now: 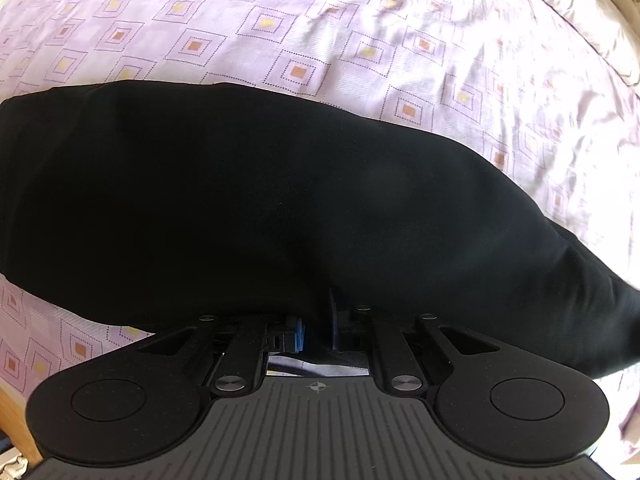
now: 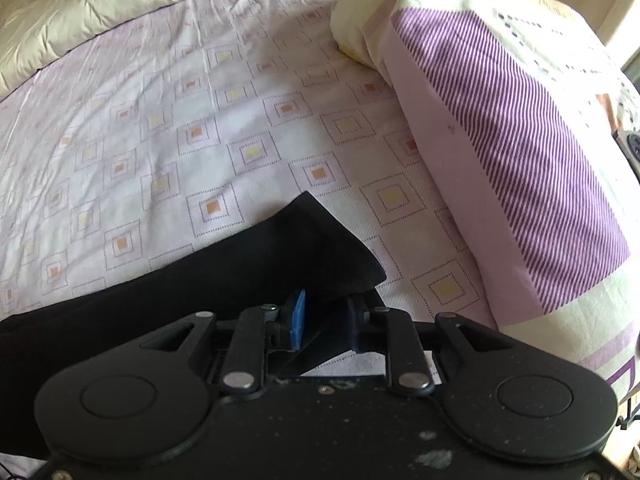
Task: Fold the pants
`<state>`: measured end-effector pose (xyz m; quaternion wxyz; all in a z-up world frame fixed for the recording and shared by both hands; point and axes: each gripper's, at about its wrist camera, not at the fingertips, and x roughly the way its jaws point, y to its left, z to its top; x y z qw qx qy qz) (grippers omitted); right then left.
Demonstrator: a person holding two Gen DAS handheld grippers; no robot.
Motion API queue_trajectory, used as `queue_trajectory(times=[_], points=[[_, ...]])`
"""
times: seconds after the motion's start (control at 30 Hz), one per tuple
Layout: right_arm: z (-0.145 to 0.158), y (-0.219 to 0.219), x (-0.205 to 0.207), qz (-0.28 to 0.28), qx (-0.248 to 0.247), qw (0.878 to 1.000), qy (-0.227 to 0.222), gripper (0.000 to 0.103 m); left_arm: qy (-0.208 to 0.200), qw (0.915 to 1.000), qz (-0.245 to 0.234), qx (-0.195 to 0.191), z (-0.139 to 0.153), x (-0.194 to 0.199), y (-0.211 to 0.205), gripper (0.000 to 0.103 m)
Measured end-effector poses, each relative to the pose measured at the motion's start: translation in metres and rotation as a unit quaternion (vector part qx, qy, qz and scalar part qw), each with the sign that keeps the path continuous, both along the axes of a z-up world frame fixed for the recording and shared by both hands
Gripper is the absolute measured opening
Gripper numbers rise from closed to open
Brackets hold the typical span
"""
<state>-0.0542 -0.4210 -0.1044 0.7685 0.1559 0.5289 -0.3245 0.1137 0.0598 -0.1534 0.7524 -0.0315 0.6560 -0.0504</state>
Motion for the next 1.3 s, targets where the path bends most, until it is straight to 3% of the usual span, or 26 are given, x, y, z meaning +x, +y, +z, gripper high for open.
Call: queue_trajectory(times=[0.1,0.27,0.37,0.5,0.6,0.63,0.67,0.73,1.07,1.2,1.3], points=[[0.019,0.013,0.001,0.026,-0.009,0.999,-0.03,0.029,-0.003,1.0,0.0,-0.003,0.005,0.002,0.0,0.013],[0.035,0.049,0.014,0.11,0.049,0.988,-0.095,0.031,-0.004,0.9999,0.006,-0.007,0.009,0.002,0.001,0.013],[0.028,0.088,0.032,0.193,0.109,0.969,-0.105,0.032,-0.004,1.0,0.006,-0.003,0.012,-0.002,0.005,0.013],[0.006,0.152,0.054,0.294,0.157,0.939,-0.081,0.032,-0.002,0.9999,0.011,-0.006,0.006,0.0,0.004,0.013],[-0.015,0.192,0.063,0.341,0.169,0.923,-0.049,0.031,-0.007,0.9997,0.015,-0.016,0.003,-0.004,0.004,0.025],[-0.021,0.203,0.063,0.348,0.168,0.921,-0.036,0.031,-0.007,0.9996,0.014,-0.024,0.004,-0.006,0.005,0.04],[-0.028,0.21,0.064,0.354,0.163,0.921,-0.022,0.031,-0.008,0.9993,0.013,-0.034,0.006,-0.008,0.007,0.058],[-0.04,0.219,0.065,0.358,0.148,0.922,0.007,0.031,-0.011,0.9987,0.009,-0.05,0.012,-0.014,0.012,0.072],[-0.05,0.224,0.064,0.345,0.14,0.928,0.021,0.031,-0.072,0.997,0.024,-0.012,0.04,-0.032,0.06,0.073],[-0.05,0.23,0.066,0.334,0.135,0.932,0.028,0.032,-0.069,0.9972,0.029,0.0,0.032,-0.015,0.078,0.073],[-0.049,0.232,0.072,0.325,0.127,0.936,0.038,0.032,-0.053,0.9983,-0.006,0.023,0.017,-0.006,0.084,0.073]])
